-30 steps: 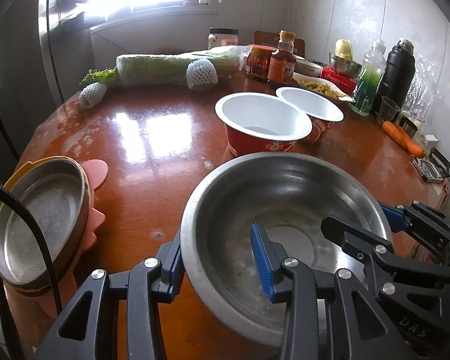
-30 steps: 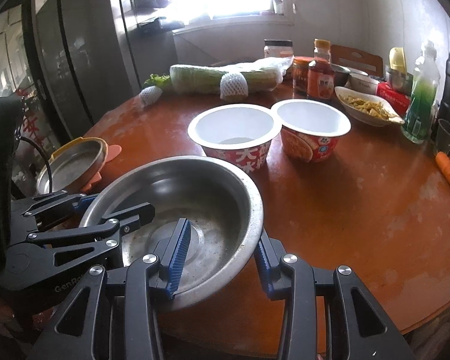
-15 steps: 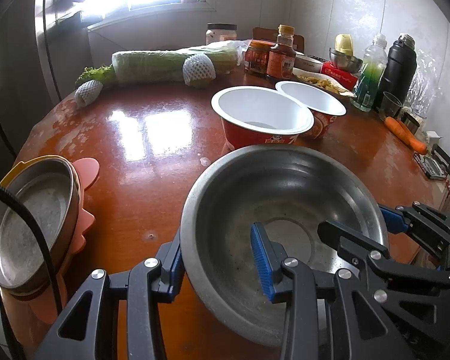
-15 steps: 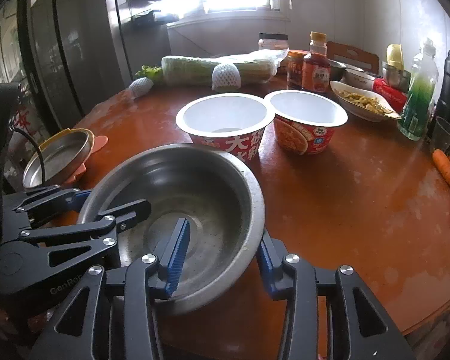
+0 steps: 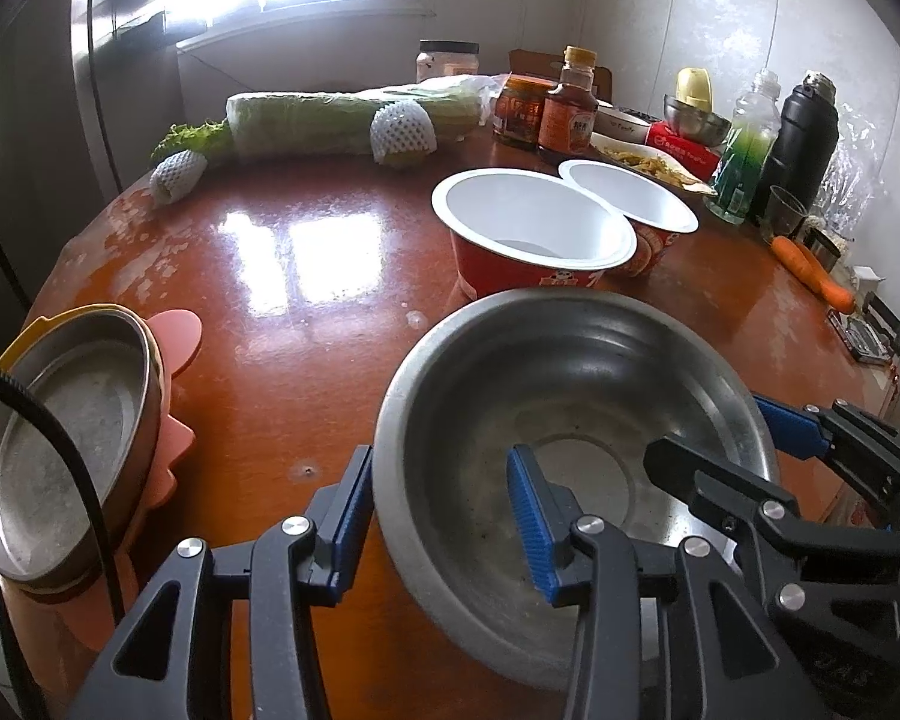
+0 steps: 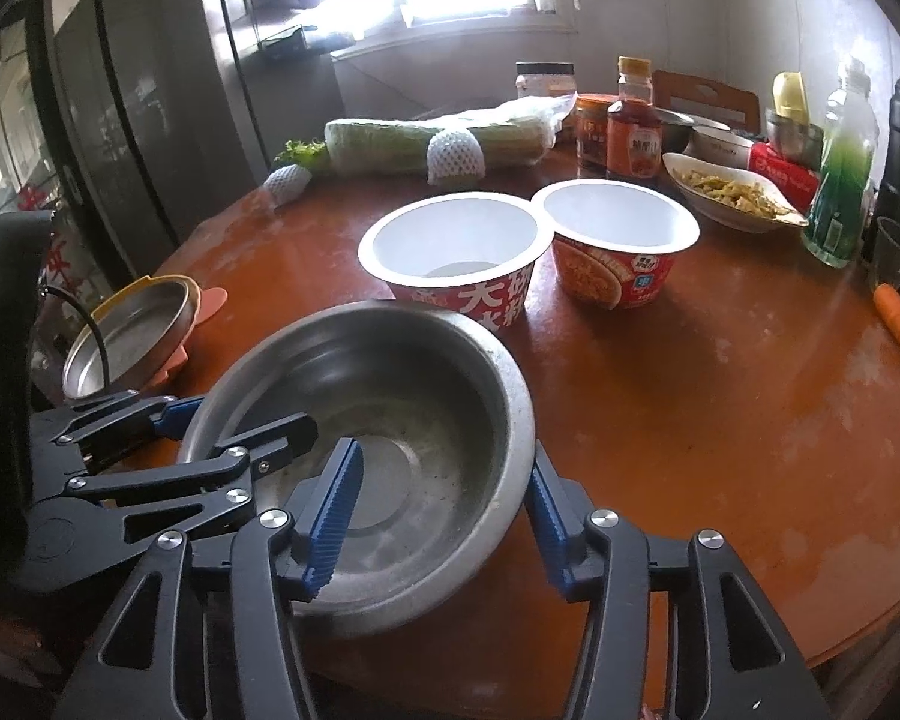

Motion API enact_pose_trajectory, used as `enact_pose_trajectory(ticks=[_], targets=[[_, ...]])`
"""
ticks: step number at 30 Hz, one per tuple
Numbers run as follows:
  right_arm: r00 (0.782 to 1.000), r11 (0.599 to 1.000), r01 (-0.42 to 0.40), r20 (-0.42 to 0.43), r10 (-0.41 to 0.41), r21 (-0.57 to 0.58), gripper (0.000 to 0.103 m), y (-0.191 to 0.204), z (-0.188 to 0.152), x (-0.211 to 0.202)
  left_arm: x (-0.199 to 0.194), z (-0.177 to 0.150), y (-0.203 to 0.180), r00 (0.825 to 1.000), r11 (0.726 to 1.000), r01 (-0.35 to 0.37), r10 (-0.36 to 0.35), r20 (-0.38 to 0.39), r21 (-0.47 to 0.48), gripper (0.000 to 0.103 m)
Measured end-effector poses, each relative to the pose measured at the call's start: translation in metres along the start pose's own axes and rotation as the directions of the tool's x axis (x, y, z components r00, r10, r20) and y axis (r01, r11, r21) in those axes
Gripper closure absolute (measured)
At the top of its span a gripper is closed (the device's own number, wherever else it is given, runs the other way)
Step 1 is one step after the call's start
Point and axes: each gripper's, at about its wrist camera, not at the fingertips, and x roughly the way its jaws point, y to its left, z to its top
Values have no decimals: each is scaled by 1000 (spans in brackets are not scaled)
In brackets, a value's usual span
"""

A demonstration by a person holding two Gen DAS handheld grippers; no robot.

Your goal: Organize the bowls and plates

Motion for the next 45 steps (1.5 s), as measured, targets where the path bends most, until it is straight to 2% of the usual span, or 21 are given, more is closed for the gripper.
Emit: enact_pose_trajectory(ticks=[6,22,33,42,45], targets=[[1000,1000,5,14,-6,12,39,-4,2,-1,-4,2,3,1000,1000,8,-8,15,-14,55],[995,999,24,95,-28,43,36,-20,16,-18,-27,15,11,998,1000,-11,12,69,-24,52],[992,998,3,124,-10,61,35,-36,40,-18,-29,45,11,994,1000,-3,6,107,-29,51],[992,998,-23,125,15,62,35,-33,56,-10,-22,69,10,993,999,6,-1,116,-36,50],[992,997,-26,123,16,73,35,-33,60,-6,-17,78,9,993,999,6,-2,115,-35,47]])
